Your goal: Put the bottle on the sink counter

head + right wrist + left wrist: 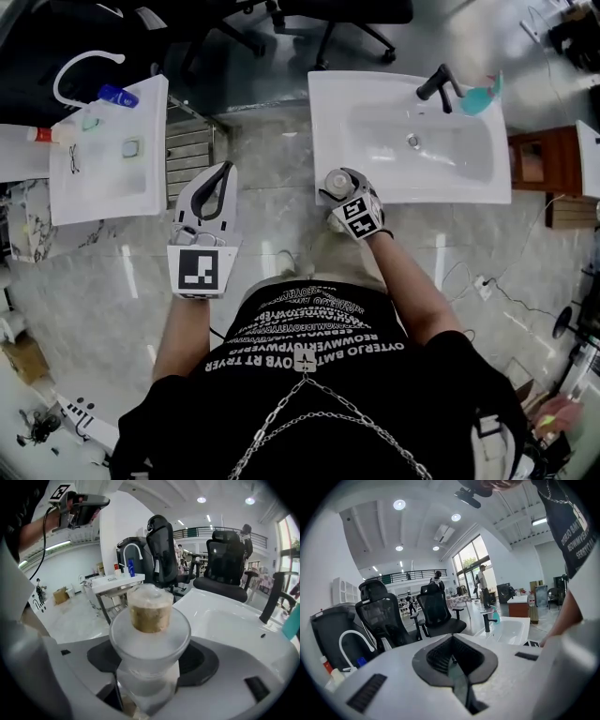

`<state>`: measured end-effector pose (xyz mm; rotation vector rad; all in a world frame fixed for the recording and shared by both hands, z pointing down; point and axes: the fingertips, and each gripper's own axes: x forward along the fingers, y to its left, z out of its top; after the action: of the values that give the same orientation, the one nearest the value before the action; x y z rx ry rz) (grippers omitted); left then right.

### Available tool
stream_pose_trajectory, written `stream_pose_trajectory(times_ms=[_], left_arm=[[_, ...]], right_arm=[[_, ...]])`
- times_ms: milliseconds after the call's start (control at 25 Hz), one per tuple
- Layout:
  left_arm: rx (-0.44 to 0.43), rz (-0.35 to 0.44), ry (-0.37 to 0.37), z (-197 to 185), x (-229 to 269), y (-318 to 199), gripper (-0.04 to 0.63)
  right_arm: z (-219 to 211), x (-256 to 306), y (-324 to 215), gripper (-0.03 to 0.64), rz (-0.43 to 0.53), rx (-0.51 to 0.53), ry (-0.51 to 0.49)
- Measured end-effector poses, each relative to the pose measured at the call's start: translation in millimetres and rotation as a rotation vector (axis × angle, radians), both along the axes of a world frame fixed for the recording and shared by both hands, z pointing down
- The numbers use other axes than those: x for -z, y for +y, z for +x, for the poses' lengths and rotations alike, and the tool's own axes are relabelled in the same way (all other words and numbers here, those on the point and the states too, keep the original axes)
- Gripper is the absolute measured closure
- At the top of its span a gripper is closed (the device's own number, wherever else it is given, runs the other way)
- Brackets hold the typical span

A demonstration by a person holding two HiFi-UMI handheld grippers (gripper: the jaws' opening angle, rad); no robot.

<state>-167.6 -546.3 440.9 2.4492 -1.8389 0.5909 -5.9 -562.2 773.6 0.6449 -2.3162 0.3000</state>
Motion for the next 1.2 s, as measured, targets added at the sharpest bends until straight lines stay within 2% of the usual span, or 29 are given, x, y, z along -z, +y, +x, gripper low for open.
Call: stream_pose_trajectory(times_ms=[200, 240, 440, 520, 600, 680, 720, 840, 960, 1200], left_arm=[[0.001, 0.008, -0.008, -2, 7, 6, 0.589], [-0.003, 0.015, -0.010, -2, 10, 8, 0.589], [-0.021, 0.057, -0.021, -5, 29, 26, 0.589], [-0.019, 0.068, -0.008, -10, 37, 39, 0.589], [-0.026, 0.076, 0.007, -15, 43, 56, 0.589], [-0.038, 0.083, 0.019, -20, 47, 75, 0.589], [-0.045, 0.087, 0.023, -24, 49, 84, 0.589], [-0.072, 0.104, 0.030, -32, 55, 115, 0.589], [-0.121, 0.125, 0.048, -29, 65, 149, 0.589], [-0.198, 0.136, 0.070, -21, 63, 213, 0.589]], right_arm=[[-2, 3, 2, 0.285, 0.041, 0.011, -0.017], [-1, 5, 2, 0.266, 0.039, 0.003, -0.031], [21, 33, 14, 0.255, 0.043, -0.052, -0.042], [44, 58, 23, 0.258, 0.059, -0.125, -0.060], [72, 103, 30, 0.312, 0.100, -0.262, -0.138], [95, 163, 37, 0.584, 0.201, -0.394, -0.197], [102, 191, 44, 0.620, 0.257, -0.429, -0.199], [105, 258, 73, 0.620, 0.392, -0.453, -0.157], [99, 307, 110, 0.620, 0.477, -0.461, -0.132], [87, 356, 198, 0.620, 0.508, -0.483, -0.142]])
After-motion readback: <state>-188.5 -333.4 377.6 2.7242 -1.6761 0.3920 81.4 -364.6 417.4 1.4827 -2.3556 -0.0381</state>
